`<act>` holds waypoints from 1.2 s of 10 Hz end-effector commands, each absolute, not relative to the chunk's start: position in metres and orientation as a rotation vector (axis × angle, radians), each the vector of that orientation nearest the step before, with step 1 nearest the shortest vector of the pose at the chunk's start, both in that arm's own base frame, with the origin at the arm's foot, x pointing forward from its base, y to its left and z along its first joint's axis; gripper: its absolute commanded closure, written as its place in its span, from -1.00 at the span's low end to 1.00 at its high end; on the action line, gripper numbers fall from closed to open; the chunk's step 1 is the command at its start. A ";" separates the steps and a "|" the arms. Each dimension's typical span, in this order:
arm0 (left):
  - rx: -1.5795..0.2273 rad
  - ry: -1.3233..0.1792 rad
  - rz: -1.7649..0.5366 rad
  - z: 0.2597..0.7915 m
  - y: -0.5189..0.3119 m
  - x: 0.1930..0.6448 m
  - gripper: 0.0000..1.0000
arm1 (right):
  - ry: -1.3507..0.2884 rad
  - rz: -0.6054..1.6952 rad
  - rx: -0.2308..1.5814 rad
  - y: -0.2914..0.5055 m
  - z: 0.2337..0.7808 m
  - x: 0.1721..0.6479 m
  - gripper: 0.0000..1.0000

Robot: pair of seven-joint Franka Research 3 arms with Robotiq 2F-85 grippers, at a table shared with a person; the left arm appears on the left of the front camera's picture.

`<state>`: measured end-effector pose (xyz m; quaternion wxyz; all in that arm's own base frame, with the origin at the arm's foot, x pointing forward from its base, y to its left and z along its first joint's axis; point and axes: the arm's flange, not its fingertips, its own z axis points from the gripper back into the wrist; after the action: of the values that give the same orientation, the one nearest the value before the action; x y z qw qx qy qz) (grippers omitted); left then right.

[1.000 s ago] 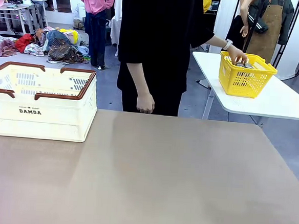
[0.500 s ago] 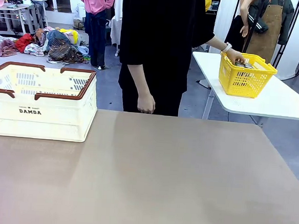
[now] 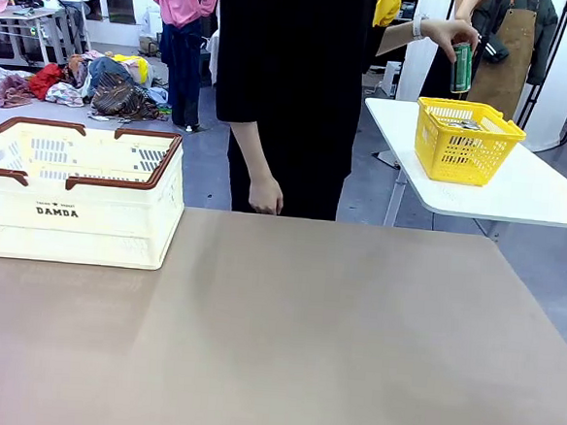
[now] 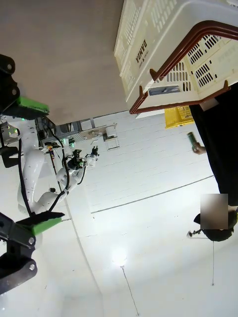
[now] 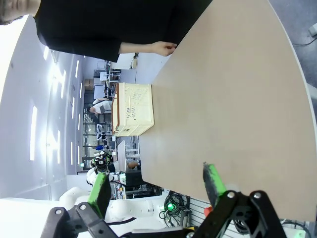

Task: Place the drinks into the Shopping basket.
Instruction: Pick up one drink and place it into the Shopping basket.

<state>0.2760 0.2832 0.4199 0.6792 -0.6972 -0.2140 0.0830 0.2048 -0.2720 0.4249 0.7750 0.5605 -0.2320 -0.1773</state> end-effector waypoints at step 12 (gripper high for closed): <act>-1.580 -0.490 0.176 0.421 0.280 0.272 -1.00 | -0.537 -0.365 1.226 -0.273 0.425 0.206 -1.00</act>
<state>0.2760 0.2832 0.4199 0.6792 -0.6972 -0.2140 0.0830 0.2043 -0.2722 0.4249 0.7747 0.5607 -0.2322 -0.1774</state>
